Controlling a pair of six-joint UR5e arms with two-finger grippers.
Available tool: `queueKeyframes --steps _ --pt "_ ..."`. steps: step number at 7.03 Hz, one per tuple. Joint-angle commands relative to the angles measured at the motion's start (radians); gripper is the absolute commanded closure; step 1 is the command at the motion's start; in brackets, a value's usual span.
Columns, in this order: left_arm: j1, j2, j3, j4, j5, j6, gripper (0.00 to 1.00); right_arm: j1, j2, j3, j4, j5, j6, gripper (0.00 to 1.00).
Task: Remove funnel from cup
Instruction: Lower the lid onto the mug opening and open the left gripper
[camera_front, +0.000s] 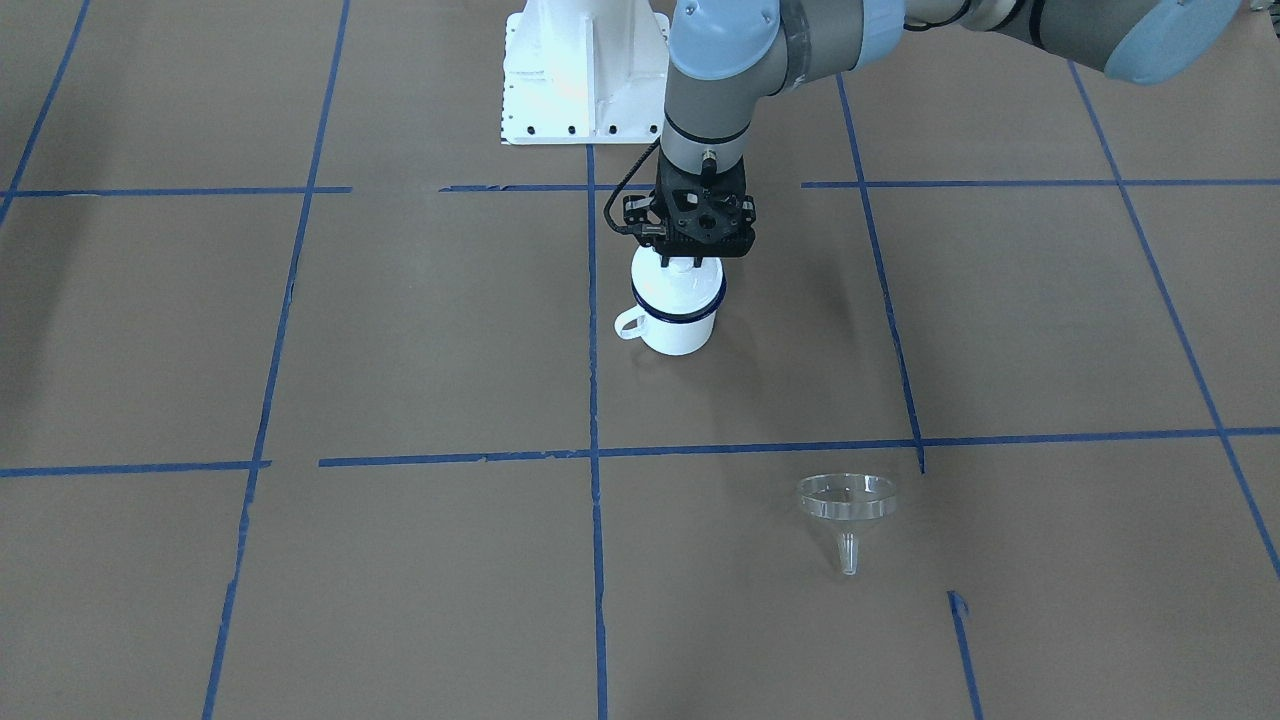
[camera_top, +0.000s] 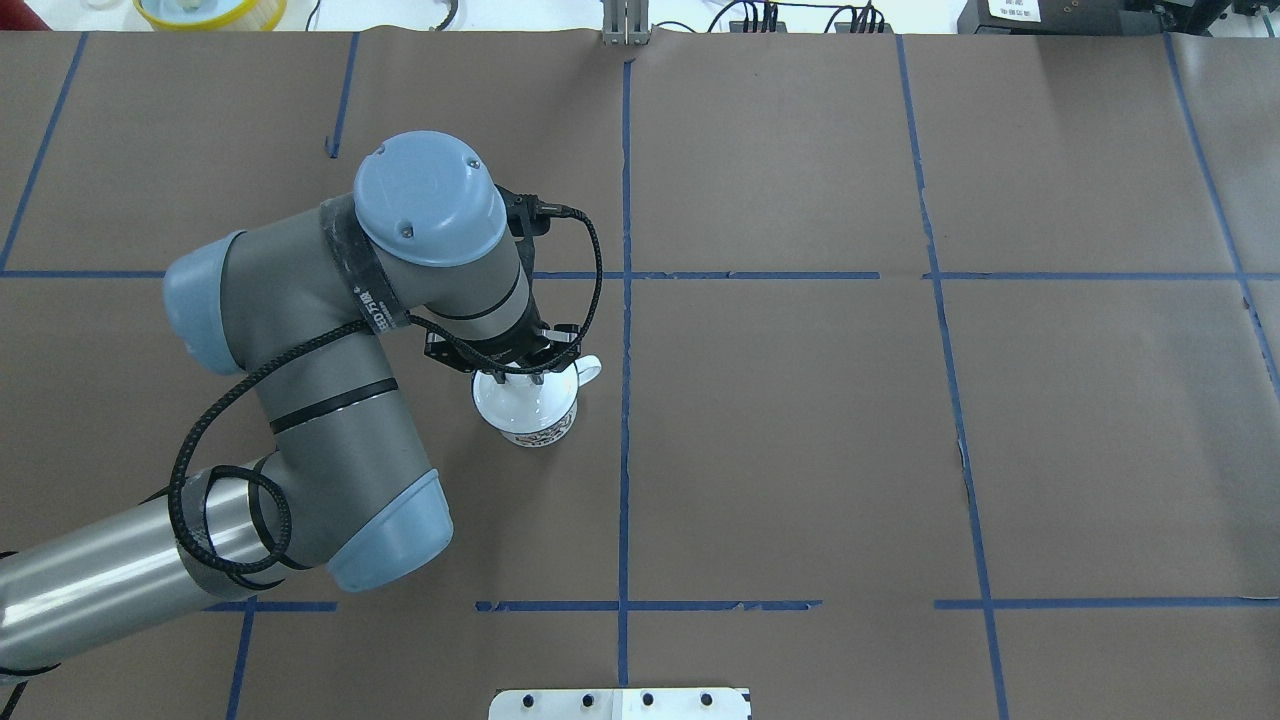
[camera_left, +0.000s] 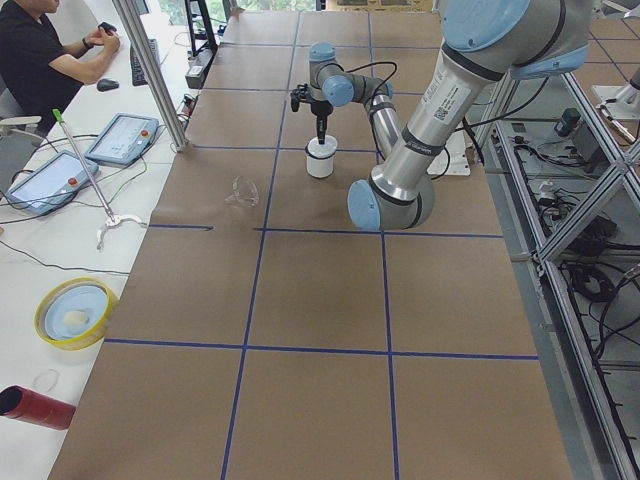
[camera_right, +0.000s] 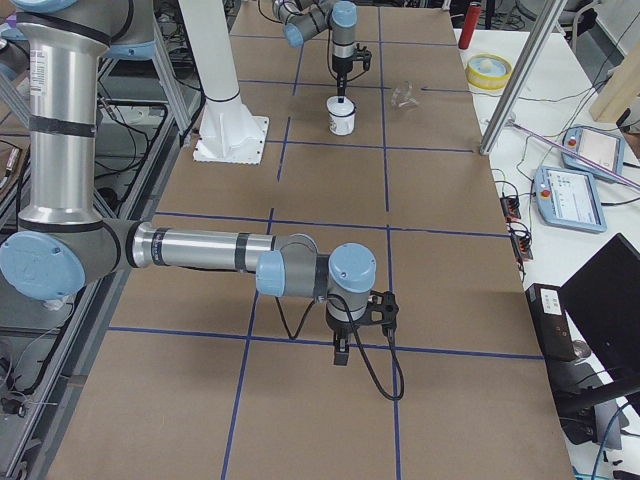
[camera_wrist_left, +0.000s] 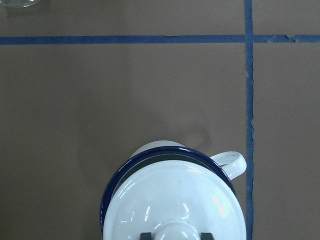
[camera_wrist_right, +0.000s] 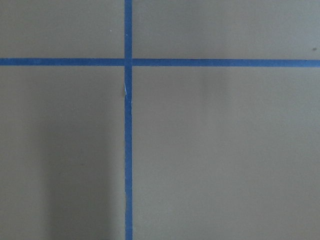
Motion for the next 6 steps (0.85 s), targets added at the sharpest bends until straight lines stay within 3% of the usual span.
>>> queueKeyframes --steps 1,6 --pt "-0.002 0.0 -0.001 0.0 0.002 0.001 1.0 0.0 0.0 0.0 0.0 0.0 0.0 0.0" --pt "-0.006 0.002 0.001 0.0 0.002 0.015 1.0 0.0 0.0 0.0 0.0 0.0 0.0 0.0"
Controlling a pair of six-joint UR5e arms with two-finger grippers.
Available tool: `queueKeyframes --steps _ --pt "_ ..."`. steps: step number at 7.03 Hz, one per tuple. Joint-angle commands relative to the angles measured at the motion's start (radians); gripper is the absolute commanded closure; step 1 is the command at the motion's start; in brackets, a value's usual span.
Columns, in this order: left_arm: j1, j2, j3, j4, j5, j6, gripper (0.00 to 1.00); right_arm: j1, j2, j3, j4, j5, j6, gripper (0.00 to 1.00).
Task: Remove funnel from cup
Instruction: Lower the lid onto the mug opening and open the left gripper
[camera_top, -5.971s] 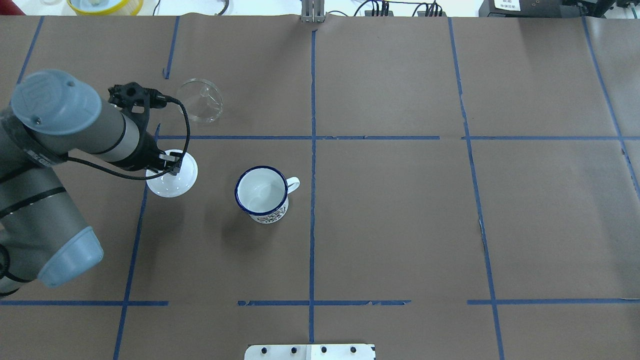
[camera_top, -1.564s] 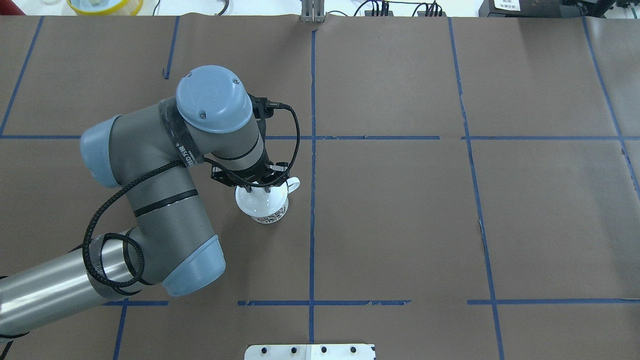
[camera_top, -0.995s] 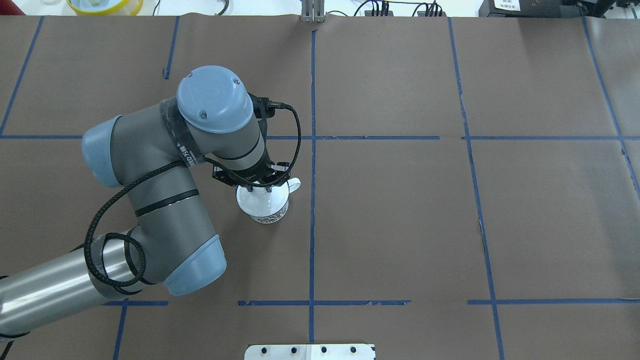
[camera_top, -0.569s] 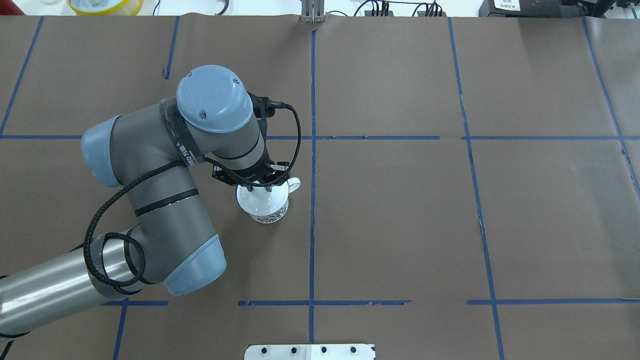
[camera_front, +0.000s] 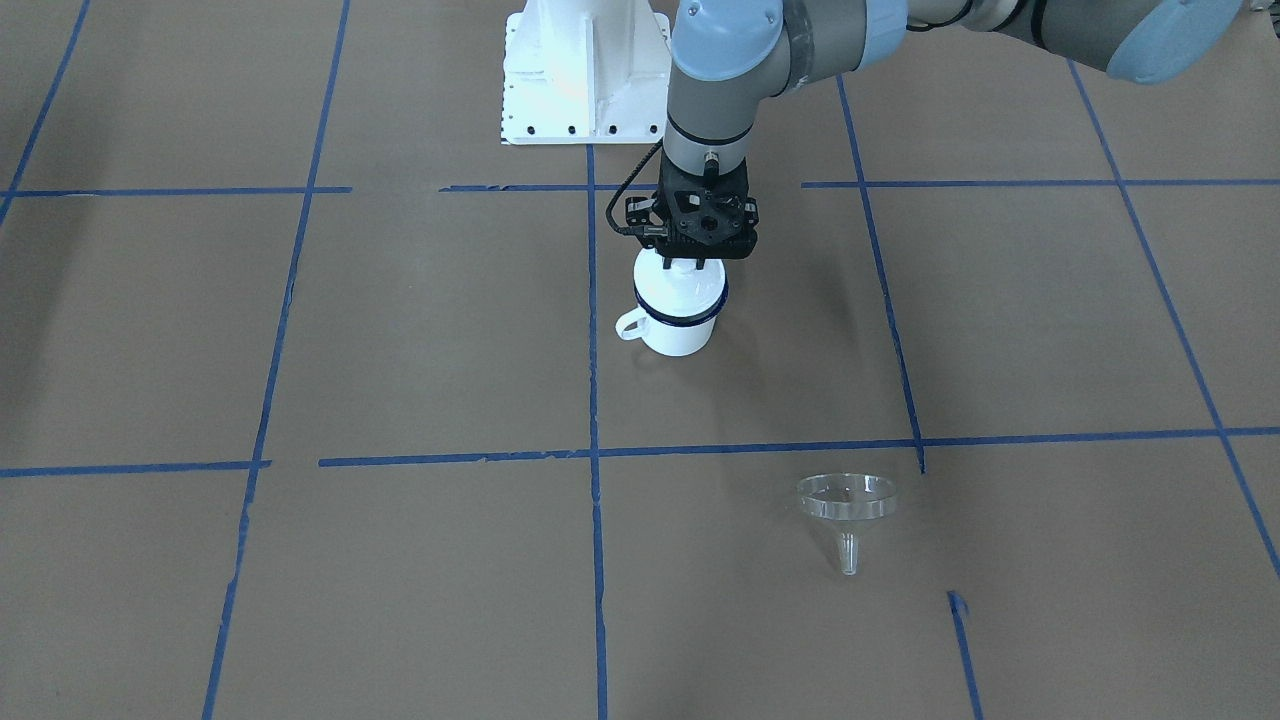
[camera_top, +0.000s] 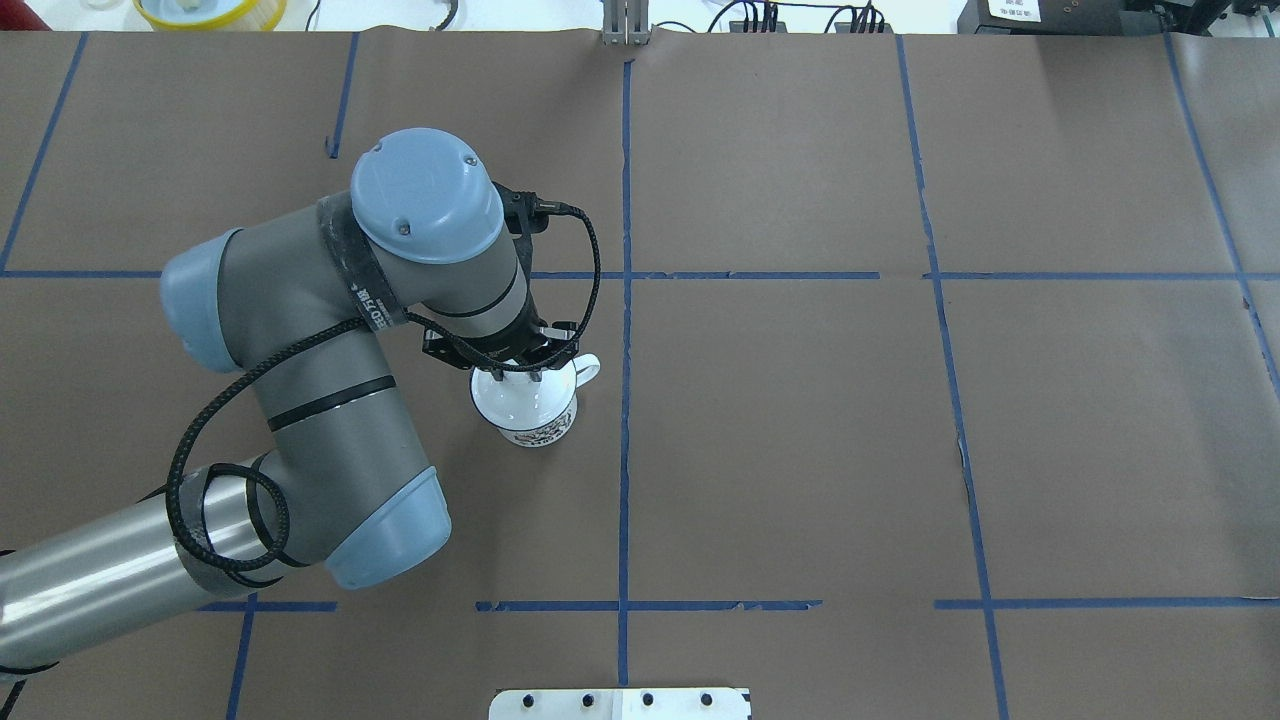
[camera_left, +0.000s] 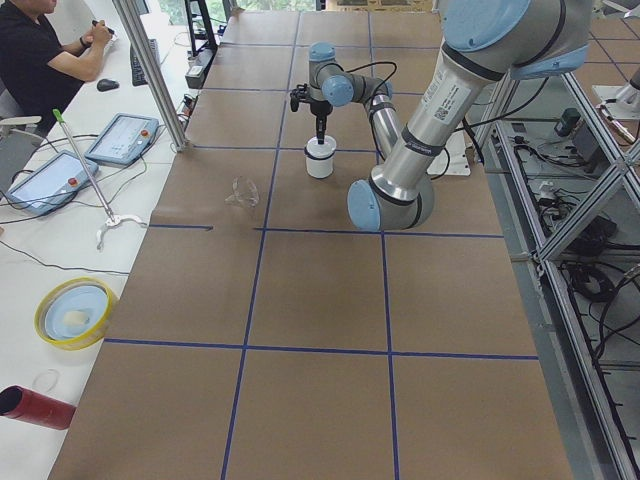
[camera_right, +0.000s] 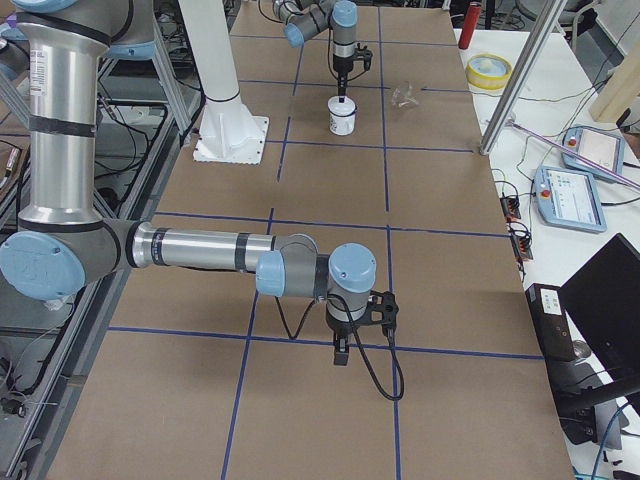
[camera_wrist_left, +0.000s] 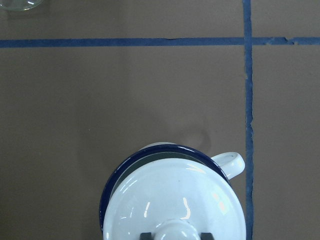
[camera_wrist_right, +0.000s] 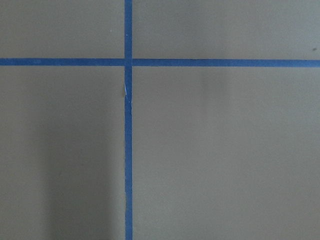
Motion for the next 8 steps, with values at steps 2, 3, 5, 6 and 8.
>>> queueKeyframes --steps 2,3,5,6,8 --pt "-0.003 0.0 0.0 -0.002 0.0 0.003 1.0 0.0 0.0 0.0 0.0 0.0 0.0 0.0" --pt "-0.004 0.0 0.0 -0.002 0.0 0.003 1.0 0.0 0.0 0.0 0.0 0.0 0.0 0.0" --pt "-0.004 0.0 0.009 -0.014 0.011 0.003 1.0 0.0 0.0 0.0 0.0 0.0 0.0 0.0" --pt "-0.004 0.0 0.011 -0.015 0.011 0.003 1.0 0.0 0.0 0.0 0.0 0.0 0.0 0.0" --pt "-0.006 0.002 0.011 -0.021 0.009 -0.001 0.07 0.0 0.0 0.0 0.0 0.0 0.0 0.0"
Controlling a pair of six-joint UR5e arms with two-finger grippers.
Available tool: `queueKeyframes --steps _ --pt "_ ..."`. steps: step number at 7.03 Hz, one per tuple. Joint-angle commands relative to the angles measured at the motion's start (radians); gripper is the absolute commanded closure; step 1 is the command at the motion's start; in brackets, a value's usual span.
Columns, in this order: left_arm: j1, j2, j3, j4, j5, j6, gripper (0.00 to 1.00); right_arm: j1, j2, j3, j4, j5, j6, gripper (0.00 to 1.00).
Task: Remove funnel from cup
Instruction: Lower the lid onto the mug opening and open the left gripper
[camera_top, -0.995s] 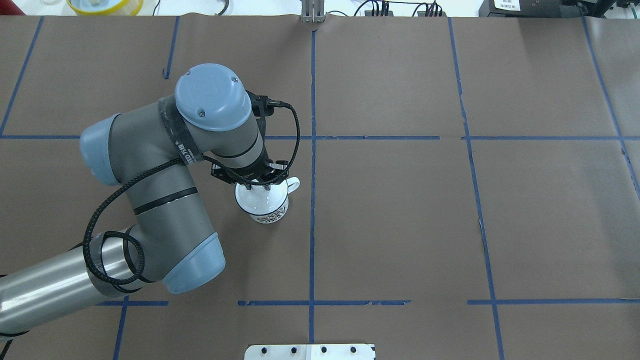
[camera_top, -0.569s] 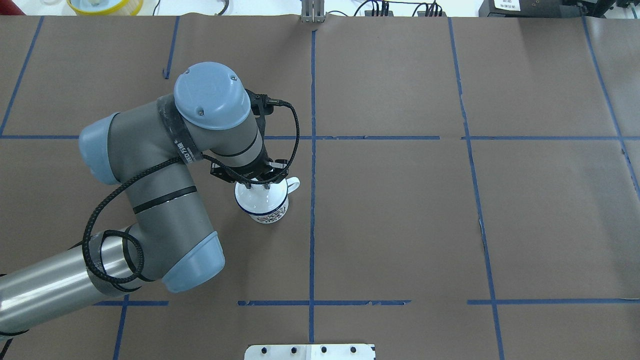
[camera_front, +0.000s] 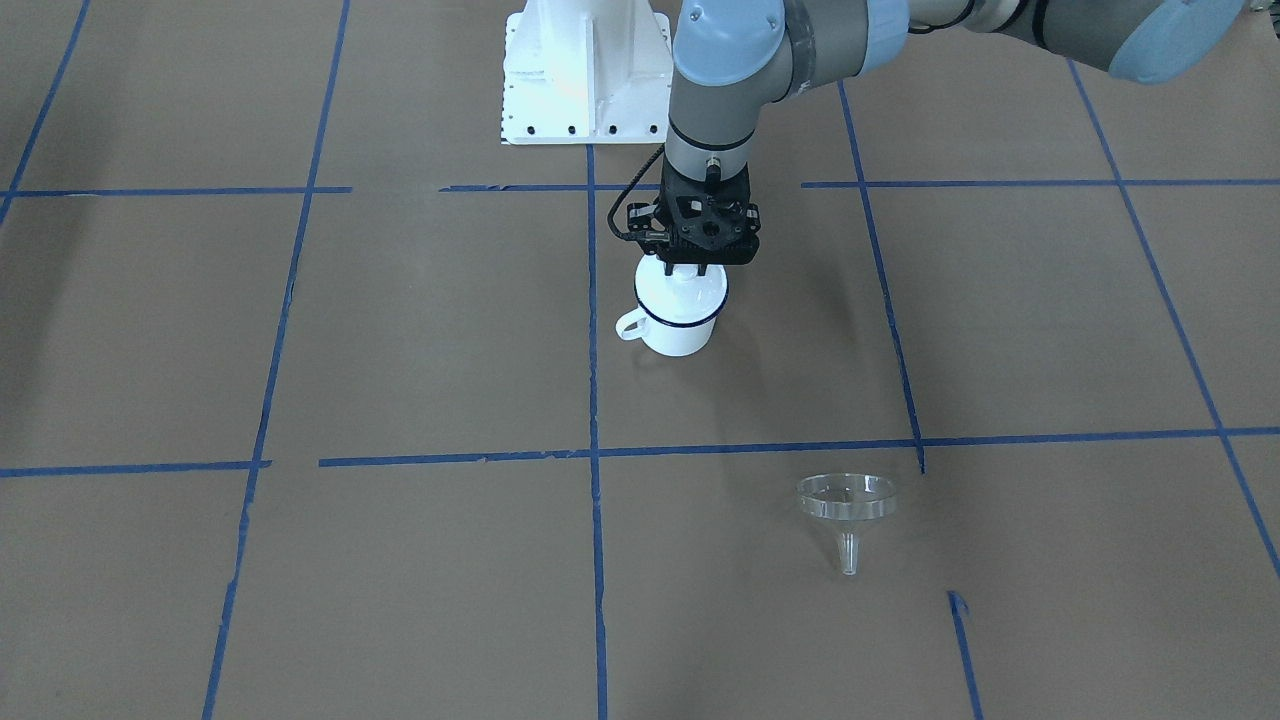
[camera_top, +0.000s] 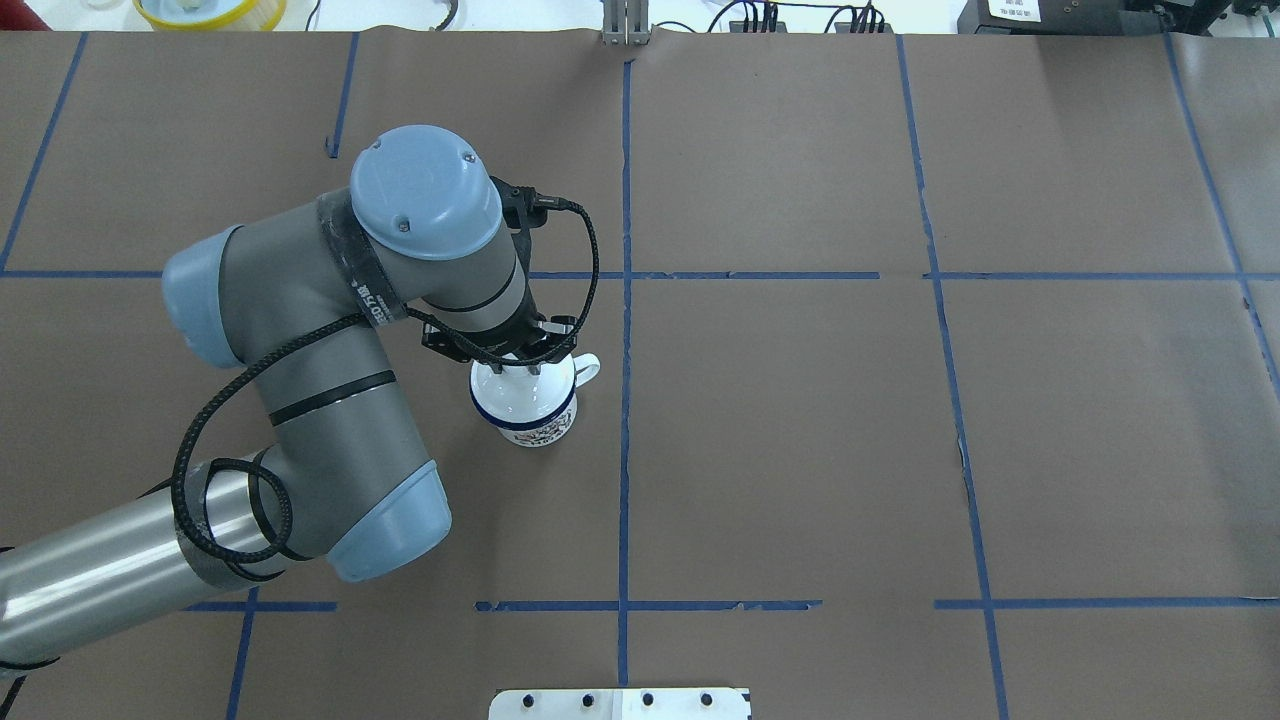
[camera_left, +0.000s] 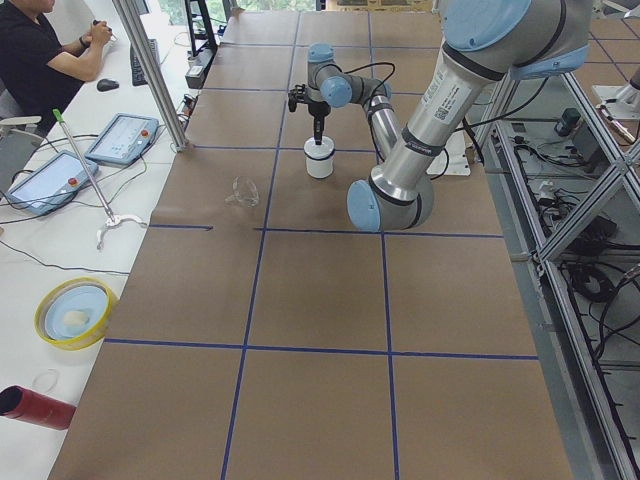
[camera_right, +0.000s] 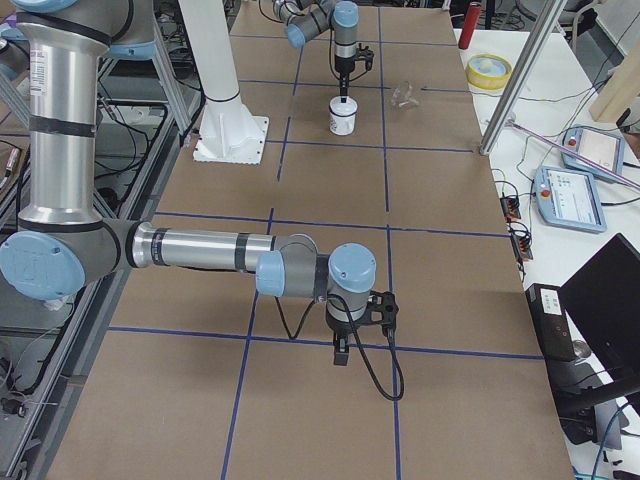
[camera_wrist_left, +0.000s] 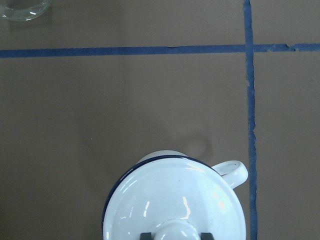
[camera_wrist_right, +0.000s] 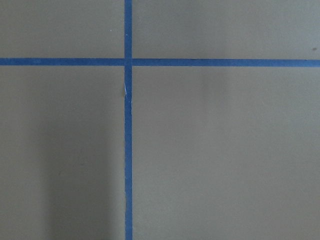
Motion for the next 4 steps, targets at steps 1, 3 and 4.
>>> queueKeyframes --steps 1,3,4 --pt "-0.002 0.003 0.001 -0.007 0.0 -0.001 0.0 0.0 0.0 0.0 0.0 0.0 0.0 0.0" --pt "-0.007 0.003 -0.001 -0.007 0.001 0.001 0.0 0.0 0.0 0.0 0.0 0.0 0.0 0.0" --pt "-0.009 0.013 -0.012 -0.01 0.003 0.002 0.0 0.0 0.0 0.0 0.0 0.0 0.0 0.0"
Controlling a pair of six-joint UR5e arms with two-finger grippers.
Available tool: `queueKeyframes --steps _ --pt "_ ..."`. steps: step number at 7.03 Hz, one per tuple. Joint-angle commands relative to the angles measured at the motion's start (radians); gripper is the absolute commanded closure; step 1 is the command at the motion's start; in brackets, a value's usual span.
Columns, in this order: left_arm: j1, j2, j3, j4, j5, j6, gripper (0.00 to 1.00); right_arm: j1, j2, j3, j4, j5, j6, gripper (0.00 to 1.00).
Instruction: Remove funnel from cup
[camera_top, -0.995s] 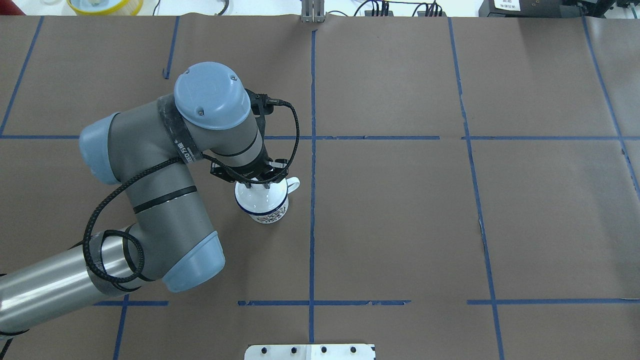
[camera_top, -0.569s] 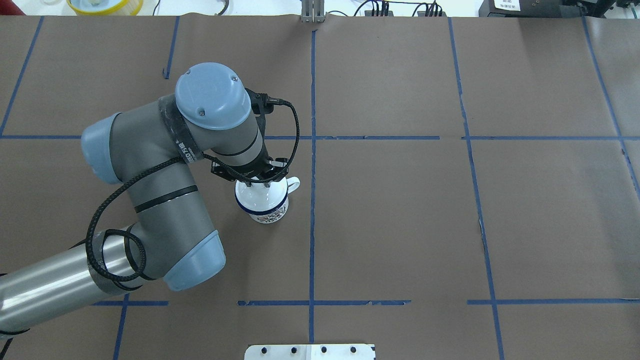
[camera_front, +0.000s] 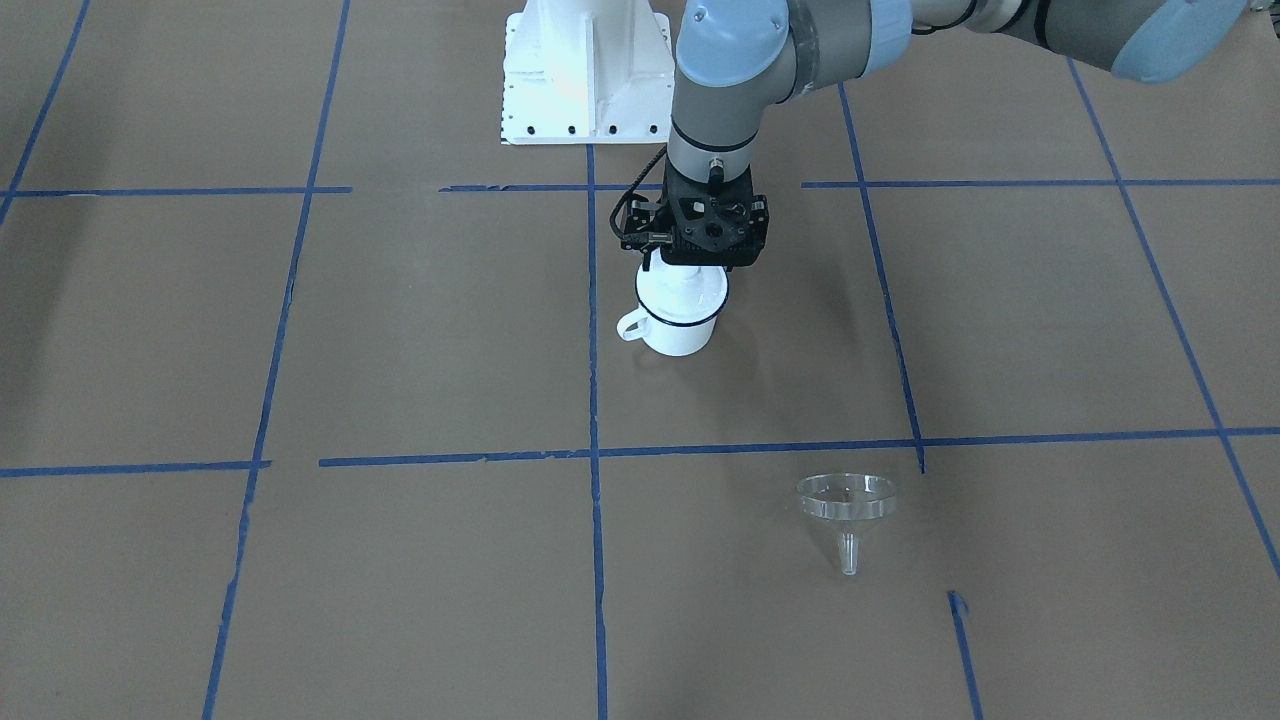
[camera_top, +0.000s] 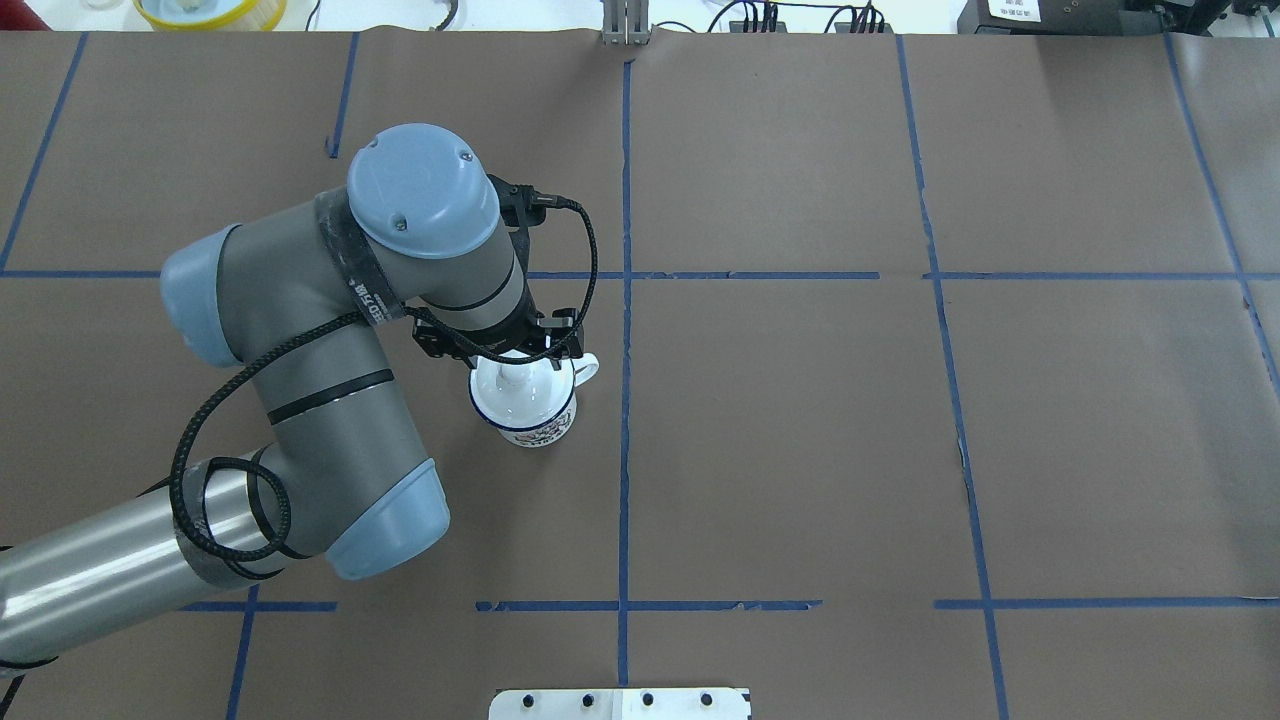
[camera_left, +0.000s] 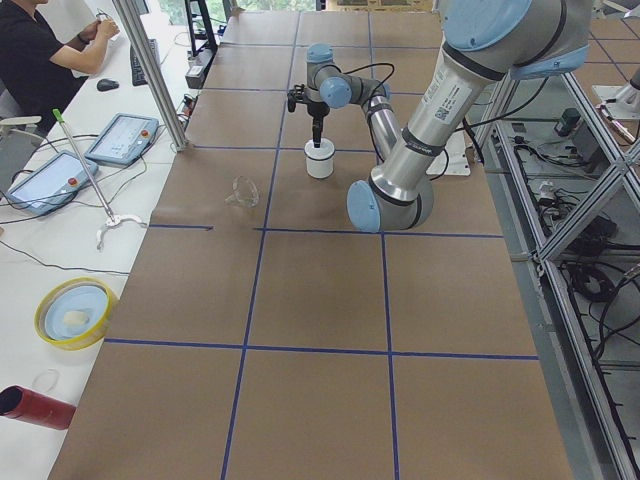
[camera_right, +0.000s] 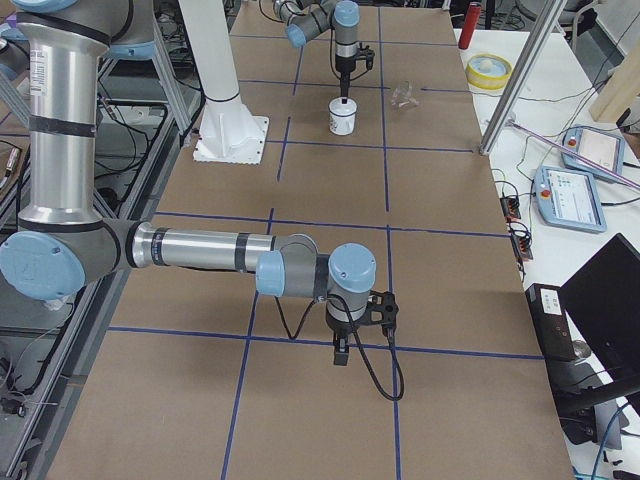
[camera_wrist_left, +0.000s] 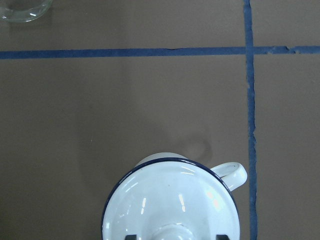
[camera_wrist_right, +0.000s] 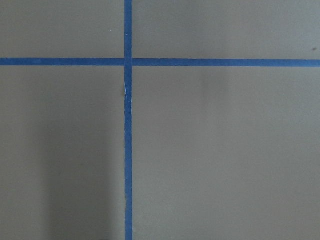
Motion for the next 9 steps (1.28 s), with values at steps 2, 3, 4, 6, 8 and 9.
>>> queueKeyframes --steps 2,3,4,6,8,9 --pt "-0.071 0.066 -0.092 -0.041 0.0 0.002 0.0 0.0 0.0 0.0 0.0 0.0 0.0 0.0" --pt "-0.079 0.104 -0.151 -0.041 0.0 0.002 0.0 0.0 0.0 0.0 0.0 0.0 0.0 0.0" --pt "-0.111 0.114 -0.157 -0.041 -0.001 0.015 0.0 0.0 0.0 0.0 0.0 0.0 0.0 0.0" --pt "-0.286 0.196 -0.156 -0.044 -0.1 0.28 0.0 0.0 0.0 0.0 0.0 0.0 0.0 0.0" --pt "-0.506 0.328 -0.122 -0.05 -0.222 0.649 0.0 0.0 0.0 0.0 0.0 0.0 0.0 0.0" --pt "-0.603 0.365 -0.081 -0.05 -0.247 0.79 0.0 0.0 0.0 0.0 0.0 0.0 0.0 0.0"
